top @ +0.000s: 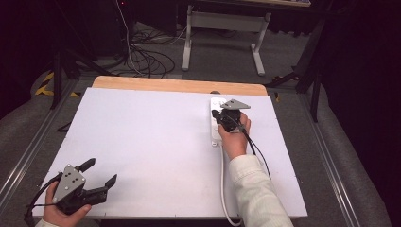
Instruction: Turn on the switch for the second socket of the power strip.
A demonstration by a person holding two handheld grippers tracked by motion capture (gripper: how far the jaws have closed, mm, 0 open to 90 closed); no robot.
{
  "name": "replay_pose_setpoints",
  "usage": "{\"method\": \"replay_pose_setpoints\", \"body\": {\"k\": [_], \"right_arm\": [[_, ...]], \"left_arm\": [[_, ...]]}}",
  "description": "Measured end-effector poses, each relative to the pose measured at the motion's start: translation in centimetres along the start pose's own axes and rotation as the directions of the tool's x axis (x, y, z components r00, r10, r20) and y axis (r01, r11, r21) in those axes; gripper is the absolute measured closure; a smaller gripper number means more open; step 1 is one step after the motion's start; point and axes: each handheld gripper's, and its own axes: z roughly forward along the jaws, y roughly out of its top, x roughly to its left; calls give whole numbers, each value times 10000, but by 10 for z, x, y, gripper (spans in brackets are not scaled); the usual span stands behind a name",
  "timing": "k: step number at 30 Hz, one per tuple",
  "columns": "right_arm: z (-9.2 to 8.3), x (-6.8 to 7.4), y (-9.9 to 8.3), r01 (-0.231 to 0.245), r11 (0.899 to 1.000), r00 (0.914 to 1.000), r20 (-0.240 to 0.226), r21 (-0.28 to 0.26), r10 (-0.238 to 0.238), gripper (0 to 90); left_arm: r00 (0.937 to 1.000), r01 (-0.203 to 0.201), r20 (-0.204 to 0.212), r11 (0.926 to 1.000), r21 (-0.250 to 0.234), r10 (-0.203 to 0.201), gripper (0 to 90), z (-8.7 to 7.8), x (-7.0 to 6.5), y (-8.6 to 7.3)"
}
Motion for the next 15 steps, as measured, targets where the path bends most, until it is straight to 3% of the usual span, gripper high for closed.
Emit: {"method": "replay_pose_setpoints", "body": {"k": [10, 13, 14, 15], "right_arm": [[-22, 3, 5, -40, 9996, 9992, -398, -276, 29, 900], [-26, 6, 6, 20, 9997, 9984, -567, -231, -33, 806], [-29, 8, 7, 161, 9995, 9982, -566, -264, -175, 730], [-29, 8, 7, 161, 9995, 9982, -566, -264, -175, 730]], "left_arm": [[10000, -50, 7, 10000, 60, 50, 160, 1, 0, 0], [10000, -59, 5, 10000, 61, 59, 160, 1, 0, 0], [10000, -95, -6, 9999, 87, 95, 160, 1, 0, 0], [10000, -85, -15, 9999, 89, 85, 160, 1, 0, 0]]}}
